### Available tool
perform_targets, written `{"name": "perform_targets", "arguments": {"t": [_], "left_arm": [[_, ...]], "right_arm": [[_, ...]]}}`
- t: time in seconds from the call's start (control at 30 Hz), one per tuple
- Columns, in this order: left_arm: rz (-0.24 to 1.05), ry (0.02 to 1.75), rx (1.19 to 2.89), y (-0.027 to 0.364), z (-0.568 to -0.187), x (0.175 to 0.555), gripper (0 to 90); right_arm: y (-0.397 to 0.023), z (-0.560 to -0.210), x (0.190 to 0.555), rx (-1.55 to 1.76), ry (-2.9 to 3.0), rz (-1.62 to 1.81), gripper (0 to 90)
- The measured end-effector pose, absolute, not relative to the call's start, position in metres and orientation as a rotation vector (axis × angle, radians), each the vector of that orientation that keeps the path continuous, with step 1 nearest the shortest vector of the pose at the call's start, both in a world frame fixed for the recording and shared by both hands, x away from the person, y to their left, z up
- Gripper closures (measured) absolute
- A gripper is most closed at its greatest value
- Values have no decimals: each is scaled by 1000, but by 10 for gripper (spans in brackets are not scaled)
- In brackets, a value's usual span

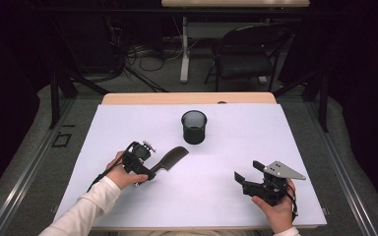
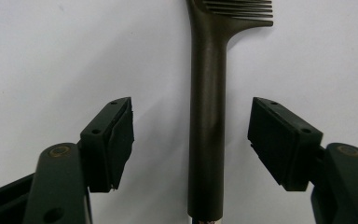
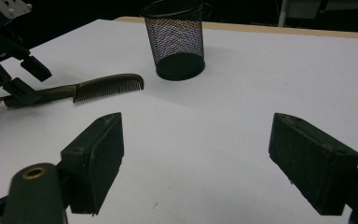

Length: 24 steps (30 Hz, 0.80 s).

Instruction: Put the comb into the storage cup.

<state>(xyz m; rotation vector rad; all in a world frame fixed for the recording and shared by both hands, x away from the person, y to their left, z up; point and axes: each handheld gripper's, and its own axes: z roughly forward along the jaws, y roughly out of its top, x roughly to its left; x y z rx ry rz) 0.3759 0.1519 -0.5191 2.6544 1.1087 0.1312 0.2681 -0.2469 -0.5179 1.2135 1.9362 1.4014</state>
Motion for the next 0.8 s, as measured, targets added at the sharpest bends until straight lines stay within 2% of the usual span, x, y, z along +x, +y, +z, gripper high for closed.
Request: {"name": "perform_targets", "arguments": {"t": [0.37,0.8], "left_arm": [[141,1105,2677,149,-522,375,483],[105,1118,2682,146,-524,374,577]], "right_arm": [[-247,-518,268,1213,1937,1402,181],[-247,-518,268,1214,1938,1402,182]]}}
